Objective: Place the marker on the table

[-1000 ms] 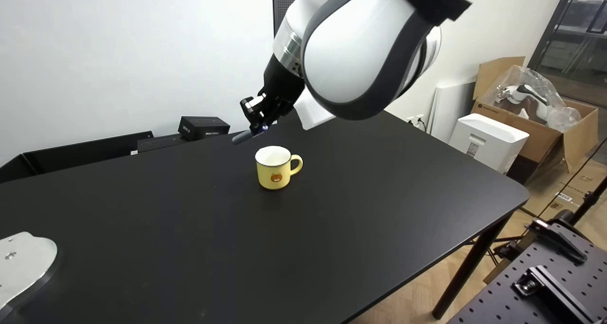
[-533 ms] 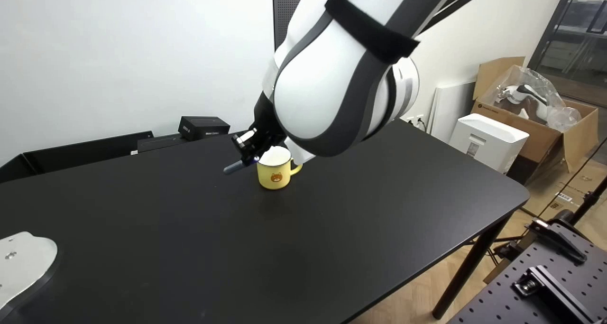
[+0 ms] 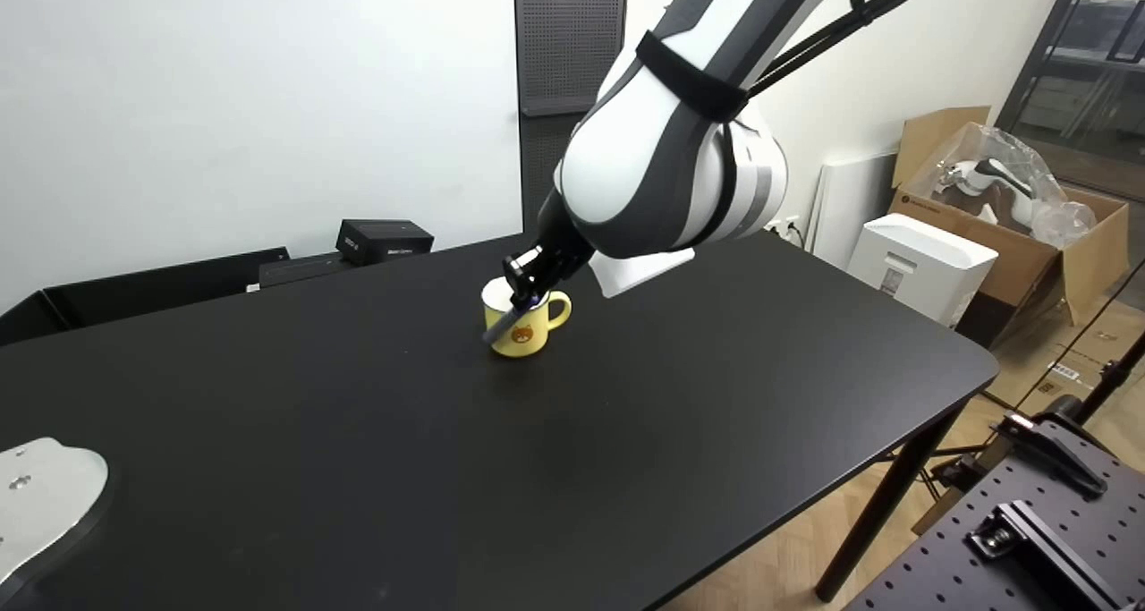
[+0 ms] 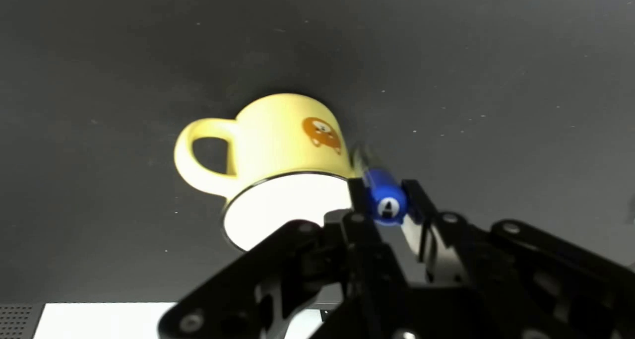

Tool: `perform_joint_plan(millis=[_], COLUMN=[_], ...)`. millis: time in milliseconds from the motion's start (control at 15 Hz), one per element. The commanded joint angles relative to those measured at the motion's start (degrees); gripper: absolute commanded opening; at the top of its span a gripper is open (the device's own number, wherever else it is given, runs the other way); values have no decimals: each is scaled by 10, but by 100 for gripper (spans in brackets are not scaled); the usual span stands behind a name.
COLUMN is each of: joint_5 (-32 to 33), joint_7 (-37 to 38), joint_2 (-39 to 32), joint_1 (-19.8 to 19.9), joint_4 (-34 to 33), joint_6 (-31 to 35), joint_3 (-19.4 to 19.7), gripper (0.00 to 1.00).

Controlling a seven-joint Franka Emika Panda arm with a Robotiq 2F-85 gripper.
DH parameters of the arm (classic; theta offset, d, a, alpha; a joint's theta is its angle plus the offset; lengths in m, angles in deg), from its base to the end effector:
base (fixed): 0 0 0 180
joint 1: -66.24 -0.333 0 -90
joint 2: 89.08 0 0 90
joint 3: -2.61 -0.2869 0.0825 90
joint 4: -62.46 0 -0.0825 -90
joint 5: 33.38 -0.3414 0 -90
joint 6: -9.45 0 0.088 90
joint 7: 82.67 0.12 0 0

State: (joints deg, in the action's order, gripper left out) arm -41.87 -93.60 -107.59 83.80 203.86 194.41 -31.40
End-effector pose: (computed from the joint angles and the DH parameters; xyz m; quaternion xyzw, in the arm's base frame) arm 0.4814 0.1317 0.2396 -0.9592 -0.1245 -0.2305 0.1062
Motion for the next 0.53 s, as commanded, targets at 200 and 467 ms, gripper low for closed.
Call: perform_joint_plan(millis=[200, 467], joint_5=[4, -4], joint_7=[-26, -14], joint_2=[-22, -4], joint_1=[82, 78], joint_4=[-7, -3], joint_6=[-27, -53], joint_3=[-26, -14], gripper=[69, 96])
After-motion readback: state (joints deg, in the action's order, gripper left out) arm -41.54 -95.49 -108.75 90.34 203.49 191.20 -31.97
